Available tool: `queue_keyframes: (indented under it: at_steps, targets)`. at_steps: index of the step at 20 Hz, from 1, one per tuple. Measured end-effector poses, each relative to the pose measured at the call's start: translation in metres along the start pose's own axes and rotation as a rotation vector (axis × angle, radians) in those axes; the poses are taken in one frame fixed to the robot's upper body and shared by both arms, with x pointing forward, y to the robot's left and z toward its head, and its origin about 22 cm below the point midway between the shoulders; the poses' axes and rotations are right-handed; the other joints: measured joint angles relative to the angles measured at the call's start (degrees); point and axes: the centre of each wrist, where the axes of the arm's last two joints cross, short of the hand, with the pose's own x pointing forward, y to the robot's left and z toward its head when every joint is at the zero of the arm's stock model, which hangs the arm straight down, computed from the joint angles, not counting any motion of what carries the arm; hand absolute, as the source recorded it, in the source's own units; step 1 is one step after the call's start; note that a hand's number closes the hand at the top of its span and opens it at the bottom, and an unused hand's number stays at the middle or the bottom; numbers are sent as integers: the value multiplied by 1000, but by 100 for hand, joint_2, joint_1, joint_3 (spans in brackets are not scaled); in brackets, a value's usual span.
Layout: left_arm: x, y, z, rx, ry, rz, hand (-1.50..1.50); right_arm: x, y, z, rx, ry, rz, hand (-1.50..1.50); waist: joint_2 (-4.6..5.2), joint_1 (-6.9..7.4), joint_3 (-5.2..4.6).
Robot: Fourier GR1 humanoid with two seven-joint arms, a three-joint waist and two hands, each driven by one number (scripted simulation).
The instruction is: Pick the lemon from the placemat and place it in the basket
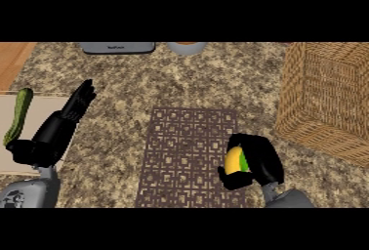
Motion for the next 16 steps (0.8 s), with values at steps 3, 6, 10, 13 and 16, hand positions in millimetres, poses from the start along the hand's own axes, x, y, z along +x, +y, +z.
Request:
queue_keyframes:
  at_steps: [3,6,10,13,16]
  targets:
    - [1,-5,-2,2,1,2,0,18,-21,14,-110,-45,-135,150,5,-30,3]
    - [1,-4,-2,-2,0,0,0,38,-47,32,-233,-107,-250,150,3,-41,3]
    - [2,1,-1,-10,3,0,0,56,-82,67,-354,-131,-339,150,16,2,2]
    - [7,-4,2,-12,-5,-3,0,62,-114,94,-413,-113,-374,150,23,38,2]
    - [7,-8,-2,-19,-10,-1,0,72,-138,102,-455,-69,-366,150,38,81,0]
